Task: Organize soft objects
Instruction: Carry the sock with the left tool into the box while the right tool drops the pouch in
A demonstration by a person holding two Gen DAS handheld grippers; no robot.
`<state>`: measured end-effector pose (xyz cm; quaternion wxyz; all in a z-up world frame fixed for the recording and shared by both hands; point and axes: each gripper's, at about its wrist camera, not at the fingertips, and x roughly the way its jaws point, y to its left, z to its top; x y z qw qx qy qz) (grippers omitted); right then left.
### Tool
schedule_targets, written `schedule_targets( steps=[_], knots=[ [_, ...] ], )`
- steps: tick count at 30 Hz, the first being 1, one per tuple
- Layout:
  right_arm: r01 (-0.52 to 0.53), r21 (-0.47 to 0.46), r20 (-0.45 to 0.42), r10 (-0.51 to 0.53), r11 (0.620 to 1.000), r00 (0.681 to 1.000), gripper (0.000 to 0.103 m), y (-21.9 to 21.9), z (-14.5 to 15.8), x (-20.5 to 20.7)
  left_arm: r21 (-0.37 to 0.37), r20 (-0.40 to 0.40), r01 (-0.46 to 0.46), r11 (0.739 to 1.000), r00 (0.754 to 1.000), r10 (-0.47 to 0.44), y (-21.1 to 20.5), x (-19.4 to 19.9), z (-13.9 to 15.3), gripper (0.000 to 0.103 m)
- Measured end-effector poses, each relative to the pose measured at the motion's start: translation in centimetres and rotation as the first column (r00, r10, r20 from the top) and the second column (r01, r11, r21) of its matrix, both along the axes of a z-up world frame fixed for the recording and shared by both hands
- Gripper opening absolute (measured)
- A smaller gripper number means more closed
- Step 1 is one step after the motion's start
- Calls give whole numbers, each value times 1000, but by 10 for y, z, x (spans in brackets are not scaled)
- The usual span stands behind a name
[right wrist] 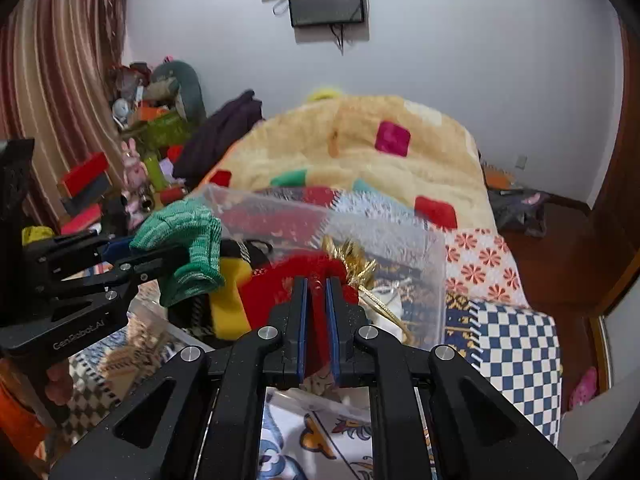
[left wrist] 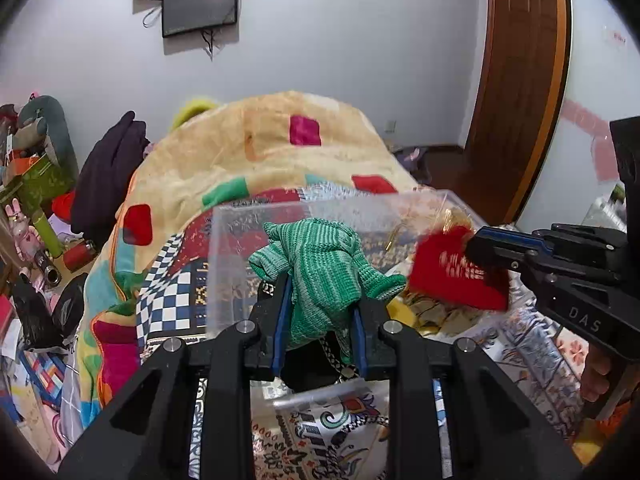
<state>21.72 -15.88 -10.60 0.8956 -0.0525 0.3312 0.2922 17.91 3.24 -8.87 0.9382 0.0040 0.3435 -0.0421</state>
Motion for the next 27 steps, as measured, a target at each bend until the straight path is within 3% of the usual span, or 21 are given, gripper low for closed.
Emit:
schedule_targets(
  steps=[7,10,12,14,19,23,27],
  knots=[
    [-7,-33,-34,6,999,999,8,3,-8,3,-16,-42,2,1000,999,-2,0,7,-11,28],
    [-13,-41,-39,12,999,999,9,3,-5,1,-24,-48,-1,1000,999,0,0,5,-10,39],
    [-16,-48,-42,14,999,999,16,4,-3,-1,-31,-43,-3,1000,999,2,1,2,-7,51],
    [-14,-46,-34,12,999,999,34,3,-1,-3,-35,-24,-9,999,1000,9,1,-3,-3,56],
    [9,-54,35,-7,998,999,57,-2,13,-18,-36,17,-4,999,1000,5,2,-19,12,63],
    [27,-38,92,-23,999,995,82,-10,29,-34,-22,72,-6,1000,997,8,0,-40,27,76],
    [21,-6,98,-20,1000,995,89,-16,39,-44,-23,111,-16,1000,994,18,1,-61,39,99]
  ],
)
